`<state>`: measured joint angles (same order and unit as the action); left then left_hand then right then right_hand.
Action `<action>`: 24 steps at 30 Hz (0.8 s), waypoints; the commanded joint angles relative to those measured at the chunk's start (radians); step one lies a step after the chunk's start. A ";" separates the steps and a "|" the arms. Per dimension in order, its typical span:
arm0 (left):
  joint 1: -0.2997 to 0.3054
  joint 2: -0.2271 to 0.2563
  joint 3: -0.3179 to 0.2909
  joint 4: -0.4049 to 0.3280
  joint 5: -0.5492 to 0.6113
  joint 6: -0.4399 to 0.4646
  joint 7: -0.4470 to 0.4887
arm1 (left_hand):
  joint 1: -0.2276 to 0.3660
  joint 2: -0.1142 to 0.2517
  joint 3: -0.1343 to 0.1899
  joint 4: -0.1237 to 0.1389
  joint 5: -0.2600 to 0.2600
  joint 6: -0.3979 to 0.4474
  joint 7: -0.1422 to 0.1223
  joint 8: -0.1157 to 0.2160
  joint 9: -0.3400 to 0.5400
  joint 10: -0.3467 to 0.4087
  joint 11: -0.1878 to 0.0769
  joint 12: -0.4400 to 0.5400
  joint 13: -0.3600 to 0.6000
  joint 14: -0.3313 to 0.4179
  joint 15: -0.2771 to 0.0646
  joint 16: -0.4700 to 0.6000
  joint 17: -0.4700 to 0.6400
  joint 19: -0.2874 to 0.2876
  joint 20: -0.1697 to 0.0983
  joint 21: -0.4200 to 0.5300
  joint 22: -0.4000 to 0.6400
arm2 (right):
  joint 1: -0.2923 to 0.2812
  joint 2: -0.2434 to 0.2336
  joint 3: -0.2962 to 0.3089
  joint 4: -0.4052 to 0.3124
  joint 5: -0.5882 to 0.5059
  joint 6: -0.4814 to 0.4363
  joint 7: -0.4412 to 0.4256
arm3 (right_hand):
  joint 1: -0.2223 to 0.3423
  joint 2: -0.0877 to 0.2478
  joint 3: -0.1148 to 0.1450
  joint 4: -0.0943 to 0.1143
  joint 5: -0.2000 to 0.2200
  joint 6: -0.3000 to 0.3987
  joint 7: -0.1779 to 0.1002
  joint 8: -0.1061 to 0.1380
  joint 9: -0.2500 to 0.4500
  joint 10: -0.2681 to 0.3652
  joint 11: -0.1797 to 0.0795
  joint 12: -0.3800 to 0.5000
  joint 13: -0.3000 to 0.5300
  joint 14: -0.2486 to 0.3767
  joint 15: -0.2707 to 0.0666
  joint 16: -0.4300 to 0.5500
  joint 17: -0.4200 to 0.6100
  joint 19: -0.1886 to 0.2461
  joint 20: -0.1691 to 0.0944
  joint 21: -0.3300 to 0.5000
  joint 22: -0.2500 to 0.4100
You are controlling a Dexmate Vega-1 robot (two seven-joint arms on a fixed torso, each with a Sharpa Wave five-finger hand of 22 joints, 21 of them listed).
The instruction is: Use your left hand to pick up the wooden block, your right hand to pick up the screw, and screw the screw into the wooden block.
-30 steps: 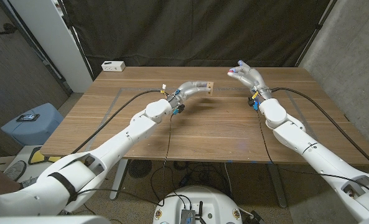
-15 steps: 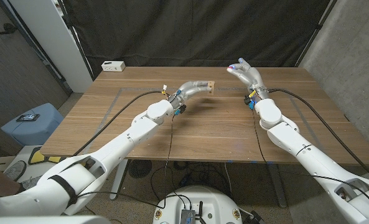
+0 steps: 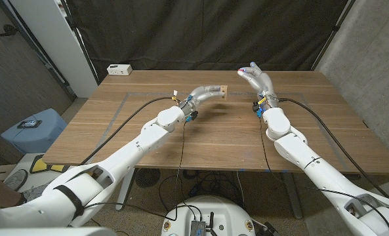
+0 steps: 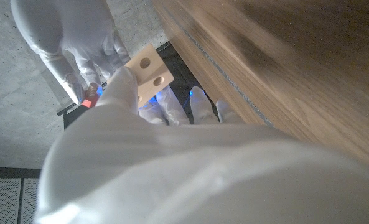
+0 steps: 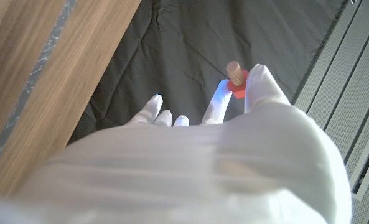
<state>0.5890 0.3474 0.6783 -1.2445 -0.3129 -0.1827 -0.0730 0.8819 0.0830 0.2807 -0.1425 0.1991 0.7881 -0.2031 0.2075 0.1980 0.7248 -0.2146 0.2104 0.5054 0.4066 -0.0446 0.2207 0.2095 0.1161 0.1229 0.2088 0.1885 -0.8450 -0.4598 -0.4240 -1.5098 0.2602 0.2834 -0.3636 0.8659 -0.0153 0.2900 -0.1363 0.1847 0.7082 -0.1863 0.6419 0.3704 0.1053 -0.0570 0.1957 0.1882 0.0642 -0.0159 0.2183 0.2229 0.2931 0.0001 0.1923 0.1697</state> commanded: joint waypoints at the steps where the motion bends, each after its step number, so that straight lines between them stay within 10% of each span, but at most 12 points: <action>1: -0.004 -0.018 0.001 0.022 -0.016 -0.004 -0.003 | -0.005 0.001 0.006 -0.001 0.006 0.017 0.016 0.010 0.001 -0.004 -0.001 0.000 0.002 0.003 -0.061 0.000 0.000 0.003 0.007 0.006 0.001 | -0.014 0.054 -0.005 0.015 0.026 0.045 -0.012 | 0.001 0.007 -0.001 0.000 0.000 -0.008 -0.005 -0.002 0.001 -0.002 0.003 0.000 0.006 0.002 0.003 0.002 0.003 0.000 0.001 0.001 0.004; 24: 0.011 -0.035 0.001 0.013 -0.043 0.001 -0.006 | -0.008 0.001 0.009 -0.001 0.006 0.014 0.017 0.008 0.001 -0.005 -0.001 0.001 0.001 0.006 -0.059 0.002 0.000 0.003 0.009 0.006 0.002 | -0.038 0.086 -0.015 0.018 0.066 0.089 0.021 | 0.025 0.024 0.009 -0.012 -0.002 -0.051 -0.025 -0.021 -0.009 -0.037 -0.019 -0.009 0.006 -0.011 -0.003 -0.002 0.002 -0.015 -0.001 -0.002 0.004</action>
<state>0.5847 0.3146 0.6824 -1.2126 -0.3426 -0.1897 -0.0841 0.8767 0.0830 0.2803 -0.1429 0.1999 0.7829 -0.1979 0.2113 0.1973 0.7248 -0.2146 0.2105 0.5054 0.4067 -0.0446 0.2207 0.2095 0.1168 0.1235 0.2088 0.1885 -0.8733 -0.3908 -0.4322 -1.4977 0.3092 0.3478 -0.3614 0.8819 0.0005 0.2942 -0.1407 0.1848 0.6640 -0.2090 0.6265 0.3615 0.0781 -0.0733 0.1885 0.1882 0.0602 -0.0199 0.2183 0.2231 0.2855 0.0001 0.1923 0.1696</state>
